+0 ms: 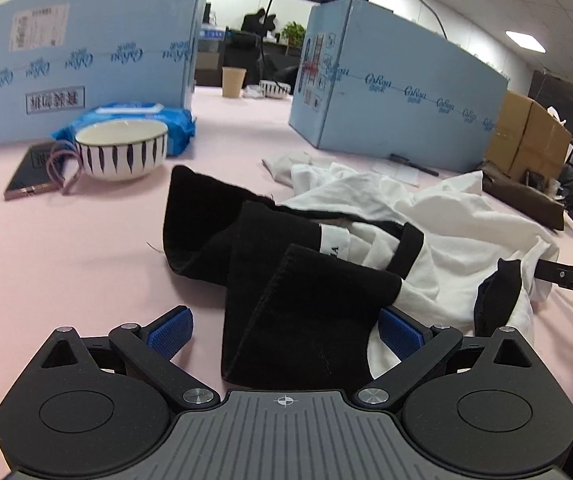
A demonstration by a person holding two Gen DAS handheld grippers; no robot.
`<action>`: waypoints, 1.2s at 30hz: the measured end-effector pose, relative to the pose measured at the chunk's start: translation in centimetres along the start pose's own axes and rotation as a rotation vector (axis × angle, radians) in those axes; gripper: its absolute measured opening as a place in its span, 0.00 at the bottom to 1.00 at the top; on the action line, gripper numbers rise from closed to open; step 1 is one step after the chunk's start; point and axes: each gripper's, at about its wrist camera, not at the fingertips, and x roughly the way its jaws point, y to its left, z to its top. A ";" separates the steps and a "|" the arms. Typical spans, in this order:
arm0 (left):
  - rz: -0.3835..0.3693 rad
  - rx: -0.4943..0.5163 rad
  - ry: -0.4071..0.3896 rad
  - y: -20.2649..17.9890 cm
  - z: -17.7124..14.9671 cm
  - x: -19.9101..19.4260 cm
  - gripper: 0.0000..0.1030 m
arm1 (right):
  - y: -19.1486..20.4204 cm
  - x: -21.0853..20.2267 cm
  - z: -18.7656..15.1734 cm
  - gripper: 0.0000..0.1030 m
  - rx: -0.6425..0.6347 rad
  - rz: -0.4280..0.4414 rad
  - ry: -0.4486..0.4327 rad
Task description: Fold clothes
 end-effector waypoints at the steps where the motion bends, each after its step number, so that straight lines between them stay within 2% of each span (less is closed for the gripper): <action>1: 0.009 0.024 -0.004 -0.4 0.0 0.1 0.98 | 0.2 0.3 0.1 0.92 -0.007 0.013 0.001; 3: 0.027 0.062 0.002 -1.0 0.1 0.5 0.98 | 1.0 1.1 0.3 0.88 -0.047 0.016 0.017; 4: 0.025 0.052 0.015 -0.9 0.1 0.8 0.97 | 1.4 1.5 0.3 0.80 -0.074 0.006 0.033; 5: 0.021 0.039 0.028 -0.7 0.1 1.0 0.97 | 1.8 1.8 0.2 0.78 -0.099 -0.004 0.049; 6: 0.018 0.028 0.035 -0.5 0.0 1.2 0.97 | 2.0 2.1 0.1 0.77 -0.109 -0.005 0.060; 9: 0.031 0.035 0.052 -0.3 -0.1 1.6 0.98 | 1.8 2.4 -0.1 0.85 -0.096 -0.015 0.063; 14: 0.013 0.042 0.056 -0.4 -0.1 2.0 0.97 | 1.6 2.9 0.0 0.84 -0.077 0.000 0.081; 17: 0.013 0.042 0.065 -0.6 0.0 2.2 0.96 | 1.6 3.2 0.0 0.80 -0.070 0.023 0.096; 20: 0.015 0.062 0.062 -0.9 -0.1 2.1 0.81 | 2.2 3.3 0.0 0.56 -0.097 0.057 0.102; 21: 0.016 0.071 0.061 -1.0 -0.1 2.1 0.68 | 2.4 3.3 0.0 0.47 -0.103 0.064 0.101; 22: 0.013 0.076 0.059 -1.2 0.0 2.0 0.61 | 2.6 3.3 0.0 0.35 -0.108 0.072 0.101; 24: -0.004 0.071 0.060 -1.2 0.1 2.0 0.38 | 2.8 3.2 0.0 0.23 -0.119 0.078 0.099; 25: -0.022 0.066 0.062 -1.2 0.2 2.0 0.32 | 3.0 3.1 -0.1 0.21 -0.128 0.079 0.096; 28: -0.058 0.059 0.061 -1.2 0.1 1.8 0.23 | 3.1 2.8 -0.3 0.18 -0.134 0.082 0.078; 36: -0.102 -0.011 0.004 0.4 1.3 0.3 0.21 | 1.9 2.2 0.6 0.17 -0.032 0.175 0.064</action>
